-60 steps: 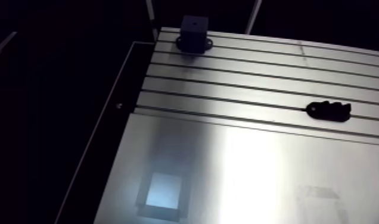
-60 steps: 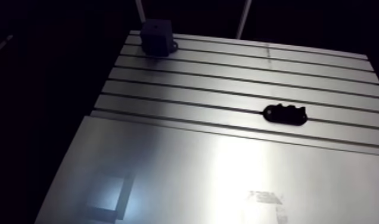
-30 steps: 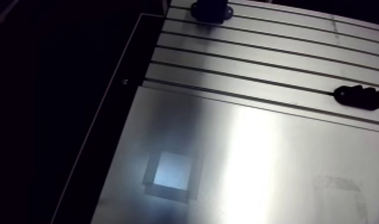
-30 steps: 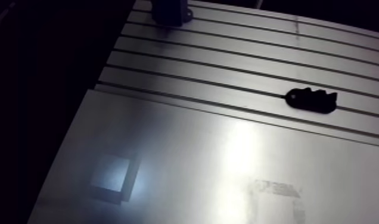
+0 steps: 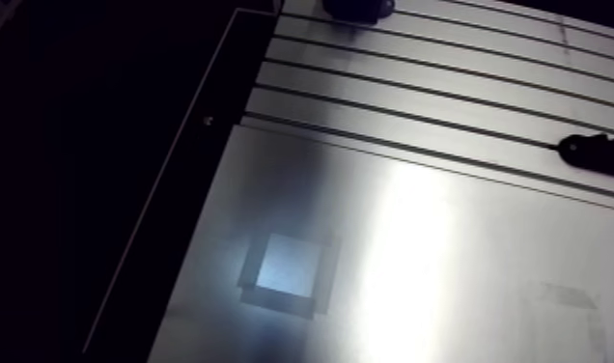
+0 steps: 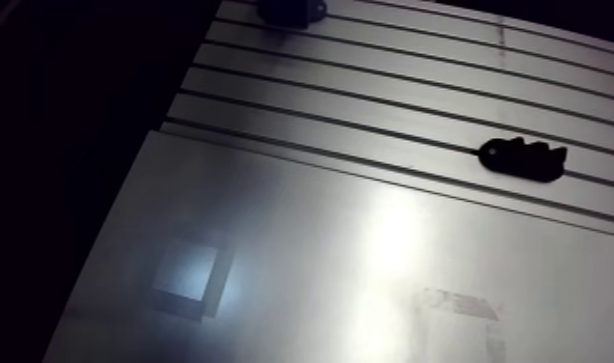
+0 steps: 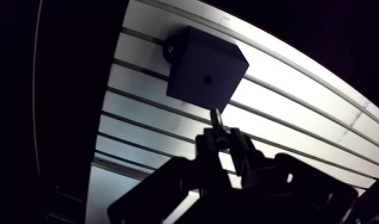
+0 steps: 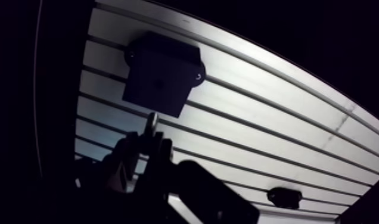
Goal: Pick up the M10 bolt and insert it into the hole until fully seated.
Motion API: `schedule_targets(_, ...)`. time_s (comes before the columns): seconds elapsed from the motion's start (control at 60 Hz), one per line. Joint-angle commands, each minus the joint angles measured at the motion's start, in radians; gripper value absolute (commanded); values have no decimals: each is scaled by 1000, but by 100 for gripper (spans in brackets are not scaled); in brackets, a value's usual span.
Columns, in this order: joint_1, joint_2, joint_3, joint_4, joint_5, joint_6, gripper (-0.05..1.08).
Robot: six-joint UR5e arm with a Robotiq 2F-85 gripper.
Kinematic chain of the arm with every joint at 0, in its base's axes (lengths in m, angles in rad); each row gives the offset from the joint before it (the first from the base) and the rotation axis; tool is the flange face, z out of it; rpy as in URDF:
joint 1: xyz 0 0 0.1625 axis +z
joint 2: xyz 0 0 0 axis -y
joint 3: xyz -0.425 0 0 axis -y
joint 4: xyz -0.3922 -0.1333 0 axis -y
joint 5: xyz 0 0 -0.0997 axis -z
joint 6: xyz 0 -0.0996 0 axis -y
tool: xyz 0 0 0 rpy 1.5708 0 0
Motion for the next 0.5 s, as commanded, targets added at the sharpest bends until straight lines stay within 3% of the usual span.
schedule_targets(0.017,3,15,-1,0,-1,0,108)
schedule_targets(0.5,30,26,5,-9,-3,32,108)
